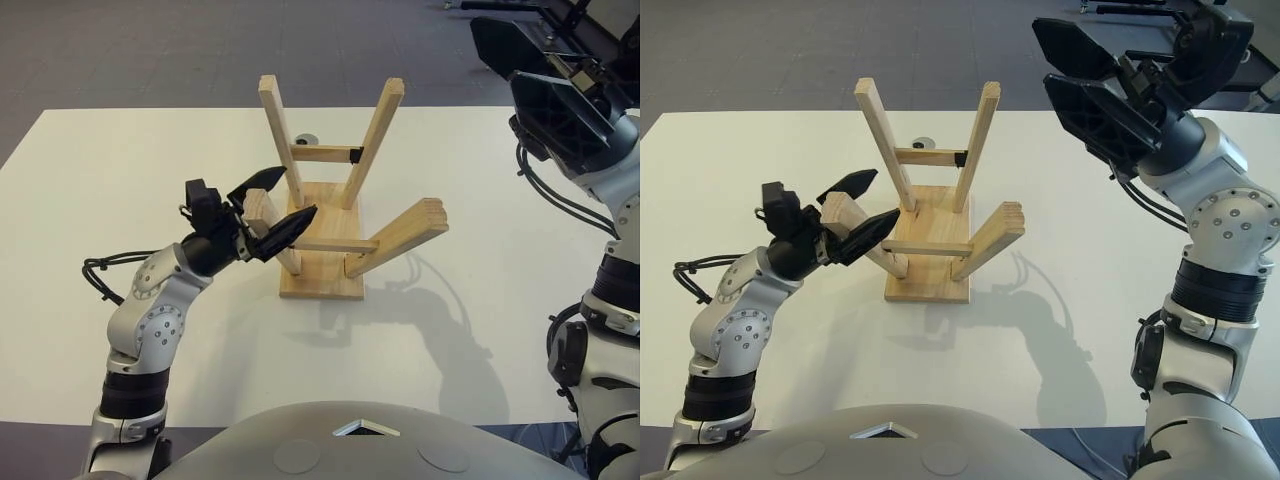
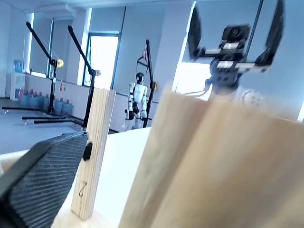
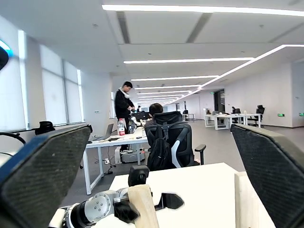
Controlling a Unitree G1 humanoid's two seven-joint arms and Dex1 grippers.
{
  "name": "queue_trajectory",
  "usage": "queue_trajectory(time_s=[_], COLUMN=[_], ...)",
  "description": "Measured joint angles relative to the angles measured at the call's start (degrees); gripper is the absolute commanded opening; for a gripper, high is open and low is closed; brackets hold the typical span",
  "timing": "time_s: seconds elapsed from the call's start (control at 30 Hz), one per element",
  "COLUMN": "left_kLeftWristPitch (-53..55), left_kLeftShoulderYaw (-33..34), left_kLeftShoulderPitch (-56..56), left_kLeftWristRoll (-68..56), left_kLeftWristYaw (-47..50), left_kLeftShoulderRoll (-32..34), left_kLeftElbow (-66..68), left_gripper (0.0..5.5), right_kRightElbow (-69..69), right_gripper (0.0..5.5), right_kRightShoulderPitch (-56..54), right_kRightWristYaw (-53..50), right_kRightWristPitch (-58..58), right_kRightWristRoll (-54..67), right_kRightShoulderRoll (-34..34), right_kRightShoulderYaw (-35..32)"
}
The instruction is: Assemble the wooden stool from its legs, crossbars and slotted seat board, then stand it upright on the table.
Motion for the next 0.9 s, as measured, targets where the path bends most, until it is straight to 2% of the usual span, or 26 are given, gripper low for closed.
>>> queue_trajectory(time_s=[0.13, 0.3, 0.4, 0.5, 0.57, 0.63, 0.73, 0.9], left_kLeftWristPitch=[-1.21, -2.14, -2.07, -0.08, 1.83, 4.19, 7.6, -1.5], left_kLeftShoulderYaw=[3.35, 8.37, 10.24, 10.52, 9.03, 6.47, -0.63, -7.17], left_kLeftShoulderPitch=[3.6, 2.25, -6.4, -19.77, -23.74, -23.03, -14.77, -12.82], left_kLeftWristRoll=[-6.75, -12.8, -13.0, -14.64, -15.37, -14.7, -9.41, 0.04], left_kLeftWristYaw=[-0.36, 2.38, 8.15, 14.32, 14.72, 14.52, 11.18, 8.31], left_kLeftShoulderRoll=[-0.99, 0.13, 2.5, 5.06, 6.01, 6.5, 8.6, 7.17], left_kLeftElbow=[-5.84, -13.01, -15.98, -15.29, -14.22, -12.02, -8.94, -5.47], left_gripper=[4.79, 4.79, 4.79, 4.79, 4.79, 4.79, 4.79, 4.79], right_kRightElbow=[4.35, 8.0, 10.82, 10.54, 10.09, 9.88, 9.85, 10.19], right_gripper=[5.4, 5.4, 5.4, 5.4, 5.4, 5.4, 5.4, 5.4], right_kRightShoulderPitch=[-3.42, -5.31, -6.41, -6.27, -5.96, -5.64, -5.65, -6.35], right_kRightWristYaw=[2.41, 4.51, 5.03, 5.46, 5.65, 5.7, 6.42, 8.54], right_kRightWristPitch=[1.11, 1.76, 0.82, 0.38, 0.24, -0.03, -0.02, 0.86], right_kRightWristRoll=[-2.19, -4.72, -7.16, -8.64, -9.0, -9.06, -9.28, -10.82], right_kRightShoulderRoll=[-0.89, -0.83, -0.44, 0.1, 0.6, 1.0, 1.24, 0.65], right_kRightShoulderYaw=[0.22, 1.35, 1.33, 1.22, 1.15, 1.11, 1.17, 1.9])
